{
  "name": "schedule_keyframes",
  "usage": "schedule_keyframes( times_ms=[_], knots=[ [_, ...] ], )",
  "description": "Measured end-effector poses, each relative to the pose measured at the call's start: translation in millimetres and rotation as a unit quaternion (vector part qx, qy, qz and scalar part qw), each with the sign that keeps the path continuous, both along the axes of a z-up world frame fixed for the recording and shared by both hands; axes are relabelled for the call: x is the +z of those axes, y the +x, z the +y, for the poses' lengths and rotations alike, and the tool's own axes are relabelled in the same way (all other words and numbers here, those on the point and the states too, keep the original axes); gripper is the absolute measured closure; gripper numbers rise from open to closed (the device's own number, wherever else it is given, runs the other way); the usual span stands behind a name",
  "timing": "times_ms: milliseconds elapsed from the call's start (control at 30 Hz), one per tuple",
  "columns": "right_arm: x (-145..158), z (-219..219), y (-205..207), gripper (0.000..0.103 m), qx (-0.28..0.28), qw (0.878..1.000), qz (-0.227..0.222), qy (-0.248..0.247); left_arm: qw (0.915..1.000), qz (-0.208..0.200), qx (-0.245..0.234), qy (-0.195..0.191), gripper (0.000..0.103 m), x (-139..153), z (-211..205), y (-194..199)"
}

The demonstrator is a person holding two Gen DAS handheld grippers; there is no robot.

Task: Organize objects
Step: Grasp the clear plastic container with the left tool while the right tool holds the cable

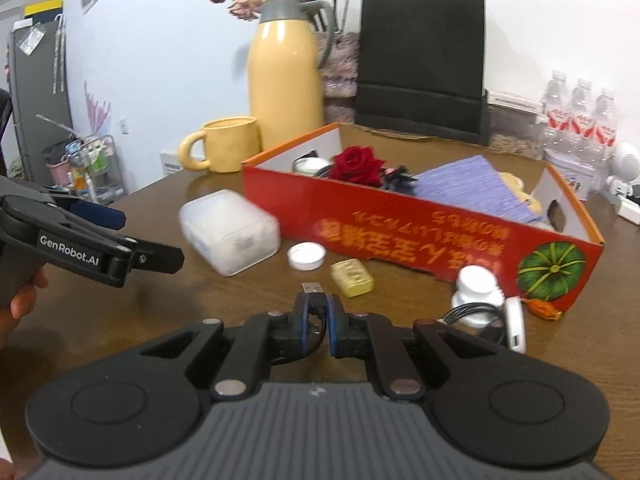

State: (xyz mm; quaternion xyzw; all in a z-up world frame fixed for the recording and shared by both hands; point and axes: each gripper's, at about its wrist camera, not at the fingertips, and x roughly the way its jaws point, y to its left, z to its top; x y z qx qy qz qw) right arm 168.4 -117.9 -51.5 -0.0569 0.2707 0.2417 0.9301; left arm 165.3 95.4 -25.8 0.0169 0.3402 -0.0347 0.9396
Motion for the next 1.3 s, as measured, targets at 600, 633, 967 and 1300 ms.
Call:
schedule_keyframes(
  times_ms=[600, 633, 967, 1300],
  knots=[
    [-4.3, -14.6, 36.6, 0.093, -0.024, 1.000, -0.006, 0.015, 0.9992, 0.021, -0.028, 0.022, 0.000, -12.6, -17.5, 62.0],
    [-5.0, -14.9, 37.4, 0.093, -0.025, 1.000, -0.006, 0.016, 0.9992, 0.021, -0.029, 0.020, 0.001, -14.8, -17.8, 63.0],
    [-4.4, -19.9, 37.3, 0.093, -0.027, 0.999, -0.013, 0.031, 0.9999, -0.005, -0.011, 0.006, 0.020, -17.2, -17.2, 50.6],
    [6.0, -27.3, 22.6, 0.093, -0.030, 0.998, -0.033, 0.046, 0.9982, -0.045, 0.034, -0.018, 0.020, -1.7, -24.8, 7.7]
  ],
)
